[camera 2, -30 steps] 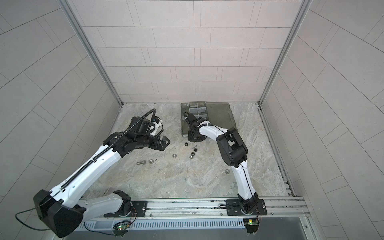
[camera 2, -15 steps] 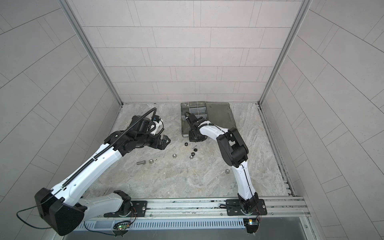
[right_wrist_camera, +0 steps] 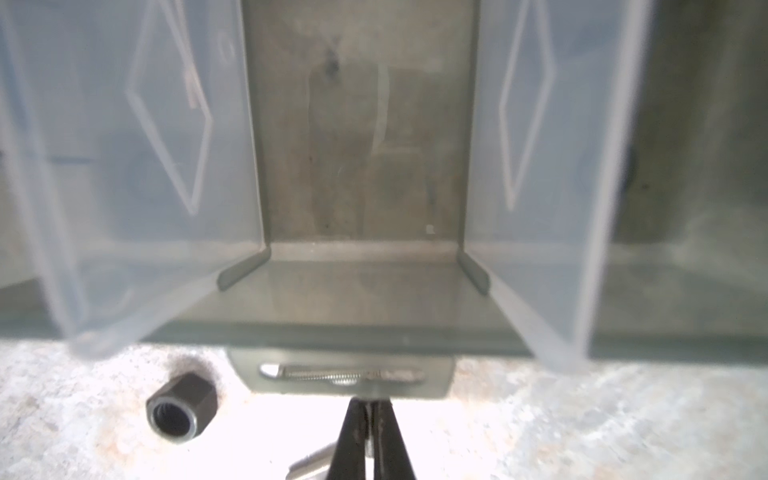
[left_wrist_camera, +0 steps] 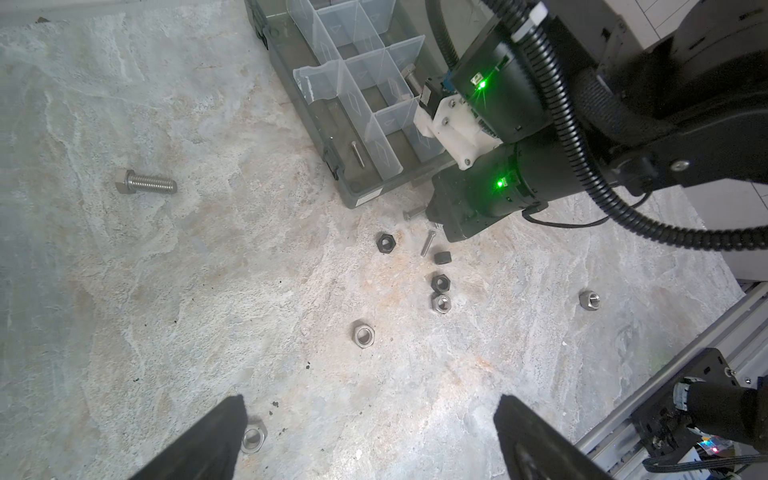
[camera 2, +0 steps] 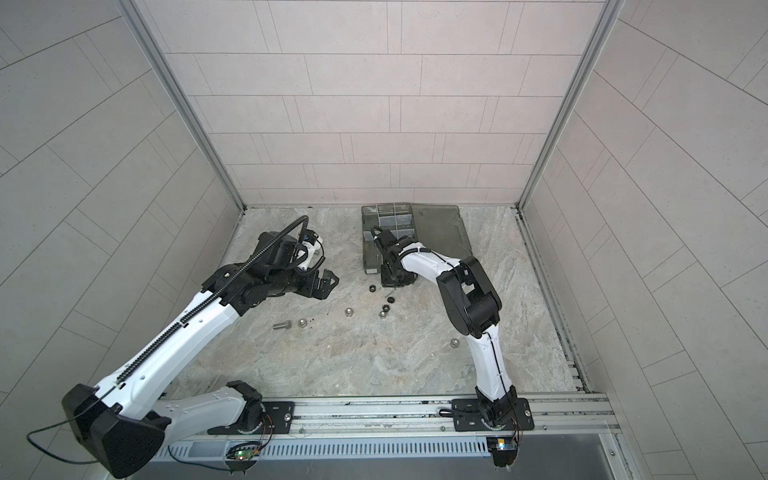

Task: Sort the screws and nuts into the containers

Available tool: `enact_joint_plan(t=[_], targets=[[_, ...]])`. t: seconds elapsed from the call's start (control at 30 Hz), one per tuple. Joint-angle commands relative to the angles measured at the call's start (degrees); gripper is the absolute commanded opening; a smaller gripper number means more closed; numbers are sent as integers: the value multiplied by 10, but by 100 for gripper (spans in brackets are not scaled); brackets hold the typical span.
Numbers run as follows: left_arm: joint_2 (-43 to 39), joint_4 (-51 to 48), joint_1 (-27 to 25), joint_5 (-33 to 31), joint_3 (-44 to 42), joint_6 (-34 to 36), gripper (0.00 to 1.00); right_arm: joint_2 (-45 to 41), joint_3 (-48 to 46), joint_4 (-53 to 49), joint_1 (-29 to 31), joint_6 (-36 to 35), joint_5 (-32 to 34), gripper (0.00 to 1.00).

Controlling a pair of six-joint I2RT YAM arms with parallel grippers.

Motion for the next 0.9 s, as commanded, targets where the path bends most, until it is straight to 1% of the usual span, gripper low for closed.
enact_joint_plan(t=[0.0,0.2,0.43,0.6,0.87], targets=[[-14,-12,-3,-6,5,0,100,-42,0,-26,6,-1,17,0],[-20,-11,-3,-7,1,0,100,-56,18,-42,13,-5,22,0],[-23,-11,-3,-13,0,1,100,-49,86,-67,16,-13,24,1],[-18,-11,-3,-14,-1,6,100,-10,168,-86,17,-21,17,2],[7,-10,-3,-6,14,11,100,85,306,-100,19,-27,-9,3]])
